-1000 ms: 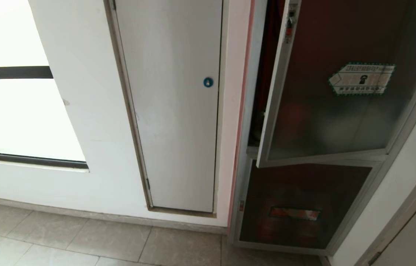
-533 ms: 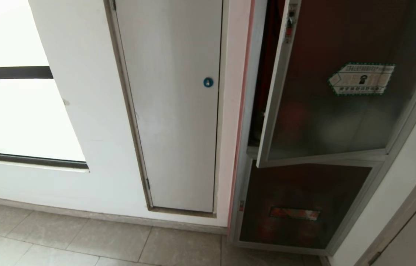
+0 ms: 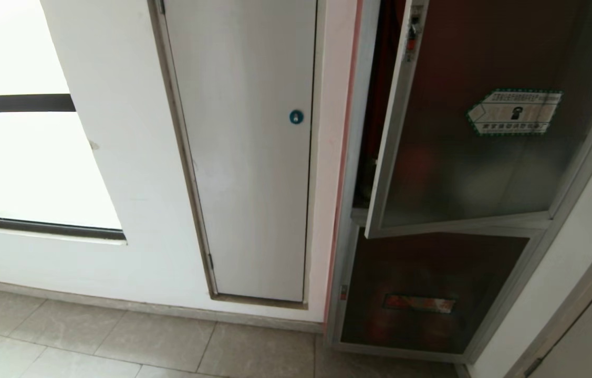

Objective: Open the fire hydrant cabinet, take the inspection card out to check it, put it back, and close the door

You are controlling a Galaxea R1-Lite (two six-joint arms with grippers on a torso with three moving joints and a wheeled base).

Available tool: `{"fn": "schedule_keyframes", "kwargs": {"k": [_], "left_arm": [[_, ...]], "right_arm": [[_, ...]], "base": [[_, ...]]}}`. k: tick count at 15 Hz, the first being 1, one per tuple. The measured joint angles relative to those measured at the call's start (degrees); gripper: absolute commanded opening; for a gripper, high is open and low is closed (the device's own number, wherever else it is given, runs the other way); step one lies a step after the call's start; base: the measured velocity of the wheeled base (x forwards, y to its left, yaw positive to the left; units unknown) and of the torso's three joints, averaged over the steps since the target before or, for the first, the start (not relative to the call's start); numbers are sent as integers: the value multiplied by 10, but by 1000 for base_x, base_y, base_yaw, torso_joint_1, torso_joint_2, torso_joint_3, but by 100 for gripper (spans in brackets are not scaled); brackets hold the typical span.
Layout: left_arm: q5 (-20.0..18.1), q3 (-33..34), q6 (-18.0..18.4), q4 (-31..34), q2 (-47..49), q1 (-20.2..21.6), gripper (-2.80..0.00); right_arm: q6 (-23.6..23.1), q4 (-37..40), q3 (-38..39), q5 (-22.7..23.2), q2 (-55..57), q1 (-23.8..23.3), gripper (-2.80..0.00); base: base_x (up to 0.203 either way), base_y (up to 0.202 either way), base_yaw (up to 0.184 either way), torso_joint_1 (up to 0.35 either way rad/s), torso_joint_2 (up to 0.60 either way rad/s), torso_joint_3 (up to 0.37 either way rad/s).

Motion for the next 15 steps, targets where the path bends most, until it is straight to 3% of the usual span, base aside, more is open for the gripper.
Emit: {"fn": "schedule_keyframes", "kwargs": {"k": [15], "left_arm": [[-1, 0, 0, 0, 0, 0, -280]], "right_arm": [[0, 0, 0, 0, 0, 0, -280]], "base": [[0, 0, 0, 0, 0, 0]]}}
